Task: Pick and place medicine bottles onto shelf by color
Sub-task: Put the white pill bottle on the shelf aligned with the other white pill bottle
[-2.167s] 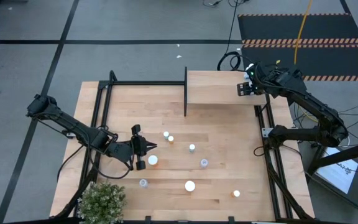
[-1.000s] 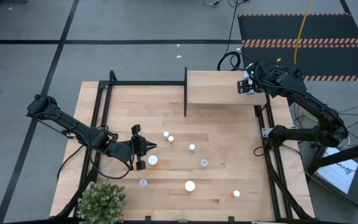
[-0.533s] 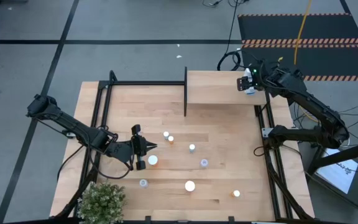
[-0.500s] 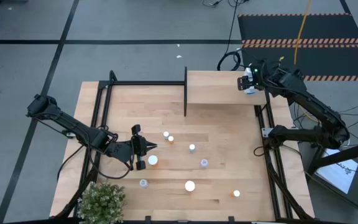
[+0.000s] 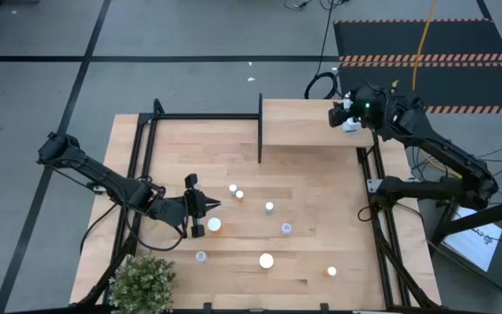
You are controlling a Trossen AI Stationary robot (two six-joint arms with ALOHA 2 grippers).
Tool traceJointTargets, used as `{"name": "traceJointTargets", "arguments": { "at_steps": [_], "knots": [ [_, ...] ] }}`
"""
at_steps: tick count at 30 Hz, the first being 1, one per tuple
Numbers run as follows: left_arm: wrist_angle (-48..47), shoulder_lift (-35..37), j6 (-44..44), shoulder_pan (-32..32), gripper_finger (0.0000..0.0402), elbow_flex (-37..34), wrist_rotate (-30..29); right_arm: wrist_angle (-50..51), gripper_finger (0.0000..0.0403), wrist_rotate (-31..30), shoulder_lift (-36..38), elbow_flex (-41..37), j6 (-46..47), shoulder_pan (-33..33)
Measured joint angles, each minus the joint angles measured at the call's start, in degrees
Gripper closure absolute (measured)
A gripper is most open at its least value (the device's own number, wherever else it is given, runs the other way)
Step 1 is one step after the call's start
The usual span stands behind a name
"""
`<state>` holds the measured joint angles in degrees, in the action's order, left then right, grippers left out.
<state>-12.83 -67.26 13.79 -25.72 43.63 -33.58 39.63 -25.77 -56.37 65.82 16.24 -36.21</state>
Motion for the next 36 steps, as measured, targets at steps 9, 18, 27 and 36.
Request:
{"name": "traceJointTargets", "arguments": {
  "at_steps": [9,18,27,36],
  "knots": [
    [-0.42,-0.02,0.15,0.1,0.0376,-0.02,0.1,0.14,0.0212,-7.88,1.35,-4.79,-0.37,16.72],
    [-0.59,-0.02,-0.82,0.1,0.0376,-0.02,0.17,-11.97,0.0269,-21.23,5.7,-15.92,-0.49,31.51],
    [-0.61,-0.02,-1.43,1.51,0.0376,-0.02,0.06,-25.3,0.0296,-26.22,4.61,-26.37,-2.53,37.36],
    [-0.59,-0.02,-1.49,3.94,0.0376,-0.02,-0.07,-25.11,0.0324,-27.19,4.41,-33.91,2.24,37.86]
  ]
}}
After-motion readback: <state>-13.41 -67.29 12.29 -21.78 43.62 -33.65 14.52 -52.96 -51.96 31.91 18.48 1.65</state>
